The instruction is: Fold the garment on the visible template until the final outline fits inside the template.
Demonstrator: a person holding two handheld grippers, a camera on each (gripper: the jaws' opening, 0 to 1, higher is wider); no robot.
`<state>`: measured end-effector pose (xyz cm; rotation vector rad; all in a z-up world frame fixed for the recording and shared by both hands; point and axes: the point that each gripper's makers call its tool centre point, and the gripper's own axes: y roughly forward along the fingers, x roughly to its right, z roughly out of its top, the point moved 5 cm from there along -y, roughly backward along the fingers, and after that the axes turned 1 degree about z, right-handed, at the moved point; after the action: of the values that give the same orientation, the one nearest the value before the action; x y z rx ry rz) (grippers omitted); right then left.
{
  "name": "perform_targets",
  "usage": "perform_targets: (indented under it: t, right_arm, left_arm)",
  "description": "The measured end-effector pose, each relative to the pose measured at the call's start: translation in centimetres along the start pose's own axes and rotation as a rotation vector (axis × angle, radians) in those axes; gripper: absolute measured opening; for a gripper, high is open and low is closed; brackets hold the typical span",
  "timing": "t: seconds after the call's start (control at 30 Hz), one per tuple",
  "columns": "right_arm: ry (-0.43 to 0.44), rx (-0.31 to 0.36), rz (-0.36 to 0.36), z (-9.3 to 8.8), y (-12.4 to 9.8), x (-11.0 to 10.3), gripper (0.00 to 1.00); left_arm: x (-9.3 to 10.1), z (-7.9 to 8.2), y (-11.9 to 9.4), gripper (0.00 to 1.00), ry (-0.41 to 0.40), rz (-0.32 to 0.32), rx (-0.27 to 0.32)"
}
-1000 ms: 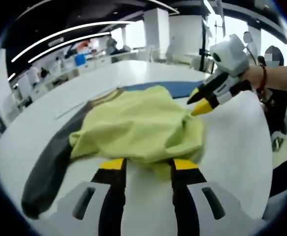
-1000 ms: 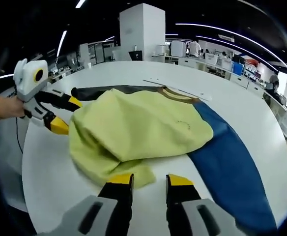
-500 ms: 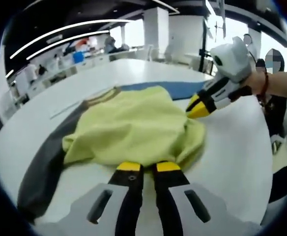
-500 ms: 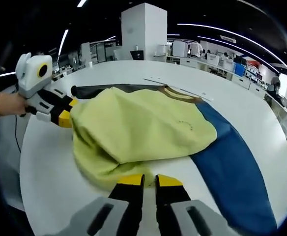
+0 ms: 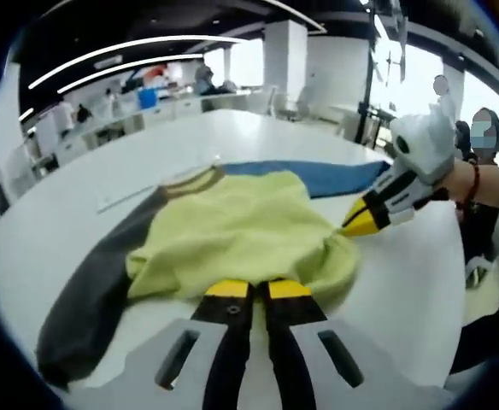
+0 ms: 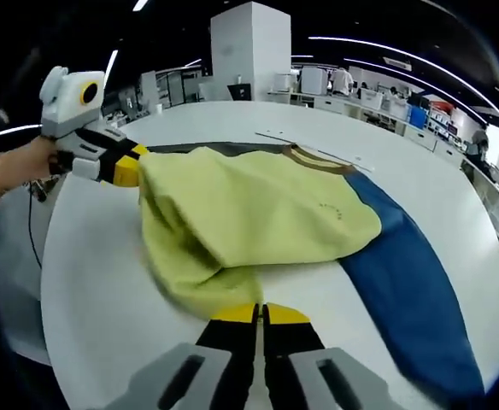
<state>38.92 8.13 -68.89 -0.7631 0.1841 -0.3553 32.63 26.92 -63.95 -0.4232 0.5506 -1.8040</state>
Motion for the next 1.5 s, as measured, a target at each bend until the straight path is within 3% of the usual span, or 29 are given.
perform_targets:
  t: [0.33,0.73,1.1,1.5]
  right_arm:
    - [0.038,-0.010,-0.026,-1.0,-1.1,-0.8,0.00]
    - [0.090,-0.016,-0.061,-1.8,-1.6,-1.0,0.00]
    - [0.109,-0.019,-0.080,-2.0,-1.5,-1.1,0.00]
    - [0.097,-0.032,-0.097,-2.2,-1.4,-1.0,0.00]
  left_arm:
    - [0.9,2.1,1.3,0.02,-0.005,0.010,0.001]
    - [1.6,3.9,4.9,0.03,0.022,0.002,-0.017]
    - [0.5,3.5,7.9,0.04,0.048,-0.011,-0.065]
    - [0.2,2.5,9.1,0.08,0.091,-0.021,-0.088]
